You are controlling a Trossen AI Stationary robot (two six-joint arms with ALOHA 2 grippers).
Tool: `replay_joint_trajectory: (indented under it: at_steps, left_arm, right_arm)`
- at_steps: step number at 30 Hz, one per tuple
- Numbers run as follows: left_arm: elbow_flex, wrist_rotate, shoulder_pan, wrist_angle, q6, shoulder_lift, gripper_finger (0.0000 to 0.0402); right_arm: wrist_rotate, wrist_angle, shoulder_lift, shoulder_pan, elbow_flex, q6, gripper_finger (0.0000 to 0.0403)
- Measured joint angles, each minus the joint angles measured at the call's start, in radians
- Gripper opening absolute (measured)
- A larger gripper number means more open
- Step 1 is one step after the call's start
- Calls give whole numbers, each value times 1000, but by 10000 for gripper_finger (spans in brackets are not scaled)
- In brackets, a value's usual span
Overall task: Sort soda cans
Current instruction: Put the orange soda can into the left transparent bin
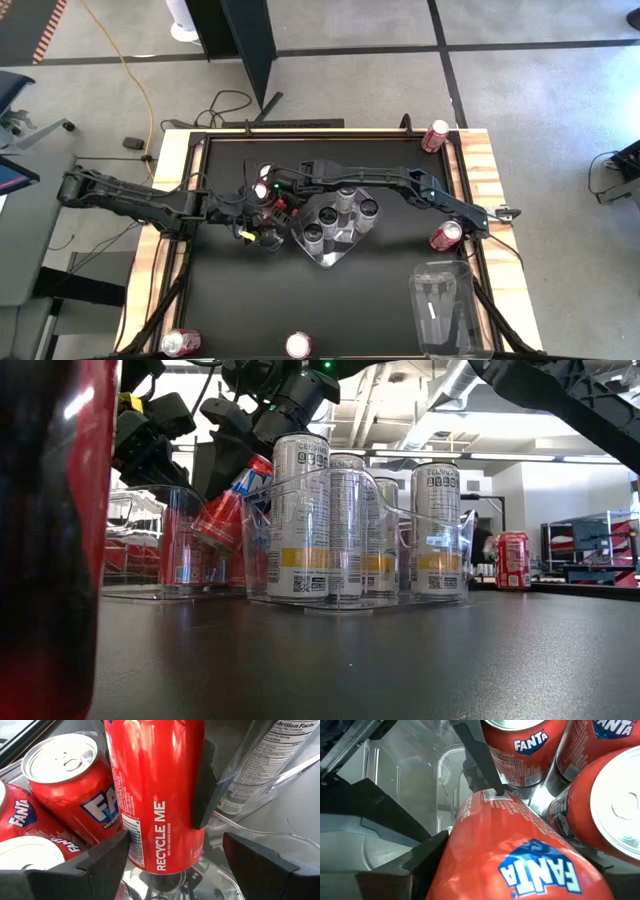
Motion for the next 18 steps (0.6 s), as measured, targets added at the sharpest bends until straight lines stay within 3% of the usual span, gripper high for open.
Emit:
replay_joint_trajectory:
  at_steps: [18]
  left_arm:
    - [0,-1,0,-9,-3,0,318]
  right_arm:
    - [1,16,-2,0,0,-14,352]
